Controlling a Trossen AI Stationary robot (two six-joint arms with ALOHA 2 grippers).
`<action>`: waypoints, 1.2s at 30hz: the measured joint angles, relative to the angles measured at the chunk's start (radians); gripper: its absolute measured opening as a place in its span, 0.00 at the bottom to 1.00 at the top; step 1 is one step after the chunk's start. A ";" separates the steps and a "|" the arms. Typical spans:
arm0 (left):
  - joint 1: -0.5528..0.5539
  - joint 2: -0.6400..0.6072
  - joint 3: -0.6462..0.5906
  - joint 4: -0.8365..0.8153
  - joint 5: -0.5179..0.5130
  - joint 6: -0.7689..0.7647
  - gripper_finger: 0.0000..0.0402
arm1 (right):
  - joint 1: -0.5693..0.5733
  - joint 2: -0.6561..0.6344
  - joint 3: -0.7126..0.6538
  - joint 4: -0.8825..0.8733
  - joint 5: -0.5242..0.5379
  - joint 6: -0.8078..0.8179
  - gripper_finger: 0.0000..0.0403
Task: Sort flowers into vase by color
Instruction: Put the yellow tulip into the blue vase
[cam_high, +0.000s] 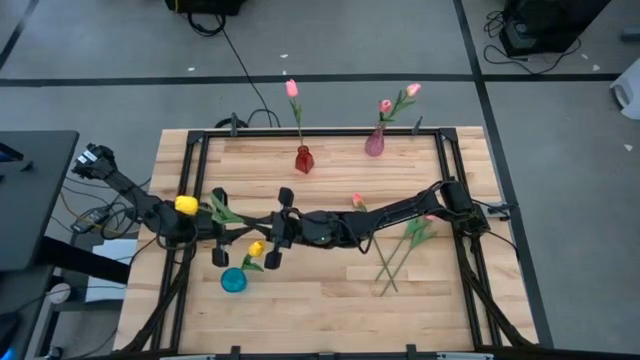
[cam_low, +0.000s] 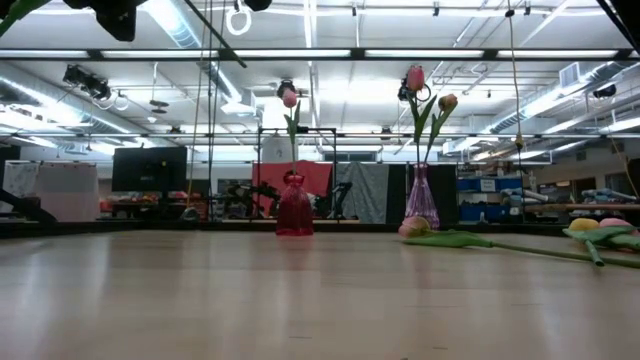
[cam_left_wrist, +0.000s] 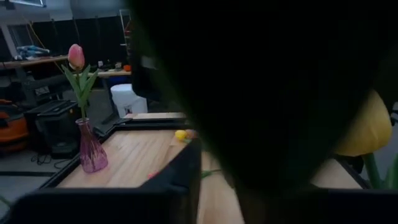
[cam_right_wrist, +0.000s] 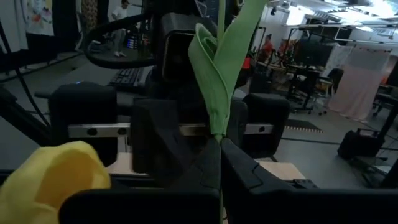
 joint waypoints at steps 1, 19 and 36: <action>0.000 0.000 0.000 0.002 0.002 0.010 0.17 | 0.000 0.000 0.000 0.000 0.000 0.000 0.02; 0.000 -0.033 0.000 -0.019 0.018 0.010 0.01 | 0.000 -0.009 0.002 -0.046 -0.002 0.109 0.22; -0.003 -0.164 0.117 -0.548 0.135 -0.291 0.00 | 0.024 -0.141 0.001 -0.341 0.118 0.124 0.30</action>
